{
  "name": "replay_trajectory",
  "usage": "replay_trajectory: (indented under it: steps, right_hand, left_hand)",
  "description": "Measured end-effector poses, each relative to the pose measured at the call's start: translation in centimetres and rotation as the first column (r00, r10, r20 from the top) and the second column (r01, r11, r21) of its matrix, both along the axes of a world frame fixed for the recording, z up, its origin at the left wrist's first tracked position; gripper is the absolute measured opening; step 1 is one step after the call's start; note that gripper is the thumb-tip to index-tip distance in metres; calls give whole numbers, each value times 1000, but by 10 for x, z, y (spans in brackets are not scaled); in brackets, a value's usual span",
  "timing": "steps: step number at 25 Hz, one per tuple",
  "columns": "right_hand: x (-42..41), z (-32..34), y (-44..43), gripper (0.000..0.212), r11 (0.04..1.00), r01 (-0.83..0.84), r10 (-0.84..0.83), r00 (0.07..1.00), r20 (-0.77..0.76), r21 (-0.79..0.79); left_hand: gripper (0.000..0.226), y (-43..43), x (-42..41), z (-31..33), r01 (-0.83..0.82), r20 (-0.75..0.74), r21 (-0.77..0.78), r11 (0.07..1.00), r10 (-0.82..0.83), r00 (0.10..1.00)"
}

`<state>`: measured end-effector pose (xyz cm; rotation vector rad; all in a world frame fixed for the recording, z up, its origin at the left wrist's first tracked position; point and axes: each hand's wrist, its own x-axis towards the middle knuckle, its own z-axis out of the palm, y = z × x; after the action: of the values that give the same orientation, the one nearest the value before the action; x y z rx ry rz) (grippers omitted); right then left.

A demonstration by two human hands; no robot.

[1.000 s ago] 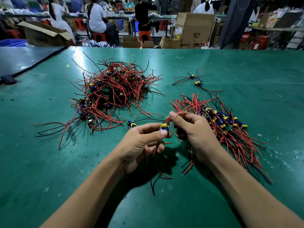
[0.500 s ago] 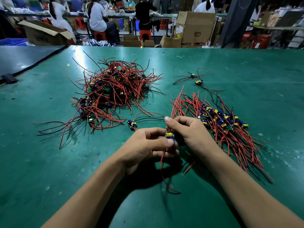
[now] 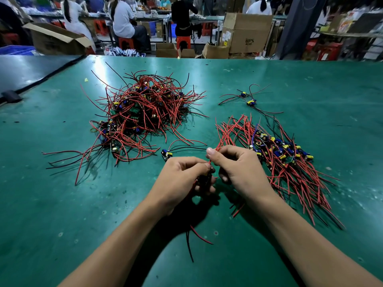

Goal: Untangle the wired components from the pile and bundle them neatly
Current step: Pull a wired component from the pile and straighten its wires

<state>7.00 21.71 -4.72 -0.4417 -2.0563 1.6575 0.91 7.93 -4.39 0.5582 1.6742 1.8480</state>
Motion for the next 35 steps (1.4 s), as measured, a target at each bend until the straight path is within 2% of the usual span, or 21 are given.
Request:
replay_trajectory:
  steps: [4,7,11,14,17,20,23,25,27,29,30,32,33,34,35]
  right_hand:
    - [-3,2,2,32,949,74,-76,997,5,-307]
    - [-5,4,-1,36,874,56,-40,998,42,-483]
    - [-1,2,-5,39,941,-8,49,992,114,-338]
    - [3,0,-10,34,922,-175,206,977,55,-346]
    - [4,2,-5,34,952,-215,241,965,101,-215]
    - [4,3,7,36,979,-189,199,963,180,-71]
    - [1,1,15,37,996,-83,80,988,134,16]
    - [0,1,20,36,1000,10,-9,998,61,-17]
    - [-2,2,23,39,988,103,-101,995,21,-115]
    - [-4,5,22,44,942,156,-156,987,27,-298]
    - [-4,7,22,45,880,146,-144,989,38,-452]
    - [-4,14,23,44,647,78,-44,997,65,-759]
    - [-3,17,24,43,535,53,5,998,66,-843]
    - [-2,19,25,43,473,36,37,997,61,-880]
    - [-1,19,26,42,469,23,55,997,56,-883]
  left_hand:
    - [14,1,2,-2,98,-104,-20,995,-99,990]
    - [18,0,4,-3,117,-95,-15,993,-118,988]
    - [19,2,4,-7,60,-89,-45,997,-64,994]
    - [17,2,2,-11,6,-158,-71,997,-17,987]
    - [18,0,2,-10,18,-175,-74,997,-31,984]
    - [19,-3,1,-7,86,-123,-46,995,-91,988]
    - [14,-6,-1,-4,172,-94,-32,985,-174,980]
    - [10,-8,-1,-2,227,-78,-23,974,-228,971]
    - [10,-8,-2,0,272,-71,-21,962,-273,959]
    - [10,-8,-2,1,296,-66,-23,955,-297,953]
    - [10,-8,-2,1,300,-62,-26,954,-301,952]
    - [10,-8,-2,0,288,-58,-39,957,-290,955]
    - [12,-8,-2,-1,267,-59,-49,963,-269,961]
    - [14,-8,-3,-2,237,-61,-58,970,-241,969]
    - [15,-9,-3,-2,207,-63,-65,976,-211,975]
